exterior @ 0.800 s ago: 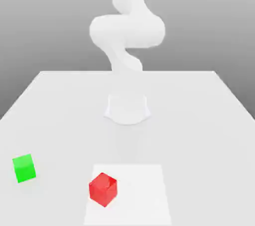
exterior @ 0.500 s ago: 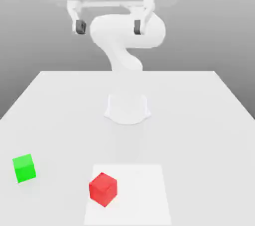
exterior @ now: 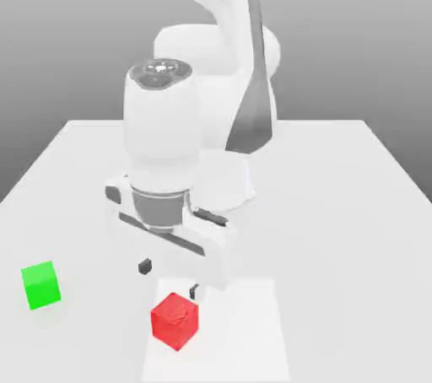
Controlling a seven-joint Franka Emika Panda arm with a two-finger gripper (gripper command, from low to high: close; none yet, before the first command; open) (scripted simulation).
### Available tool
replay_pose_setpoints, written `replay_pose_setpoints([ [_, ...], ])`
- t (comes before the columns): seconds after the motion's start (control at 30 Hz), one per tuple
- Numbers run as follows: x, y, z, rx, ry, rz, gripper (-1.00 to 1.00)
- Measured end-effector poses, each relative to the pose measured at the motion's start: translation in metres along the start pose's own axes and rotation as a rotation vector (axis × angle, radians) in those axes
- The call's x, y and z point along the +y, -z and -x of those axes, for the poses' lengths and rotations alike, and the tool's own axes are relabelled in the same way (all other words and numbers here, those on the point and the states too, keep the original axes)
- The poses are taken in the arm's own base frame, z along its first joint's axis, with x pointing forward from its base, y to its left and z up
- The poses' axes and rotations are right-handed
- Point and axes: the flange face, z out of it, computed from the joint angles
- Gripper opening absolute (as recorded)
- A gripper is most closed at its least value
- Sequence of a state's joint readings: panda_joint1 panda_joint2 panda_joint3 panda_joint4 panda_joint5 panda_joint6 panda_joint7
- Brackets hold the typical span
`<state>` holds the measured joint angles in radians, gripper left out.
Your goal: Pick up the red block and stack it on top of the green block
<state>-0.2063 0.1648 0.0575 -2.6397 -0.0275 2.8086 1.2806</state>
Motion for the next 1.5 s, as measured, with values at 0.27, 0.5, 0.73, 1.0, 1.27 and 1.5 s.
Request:
replay_pose_setpoints([
  [0.27,0.002,-0.042,0.001,-0.001,-0.002,0.003,-1.0],
  [0.5,0.001,-0.004,0.0,-0.001,-0.003,0.002,-1.0],
  [0.73,0.04,0.033,-0.096,0.002,-0.119,0.006,-1.0],
  [1.0,0.133,0.051,-0.215,0.0,-0.269,0.004,-1.0],
  [1.27,0.132,-0.001,-0.215,0.0,-0.251,0.004,1.0],
  [1.5,0.132,0.026,-0.216,0.0,-0.251,0.004,1.0],
])
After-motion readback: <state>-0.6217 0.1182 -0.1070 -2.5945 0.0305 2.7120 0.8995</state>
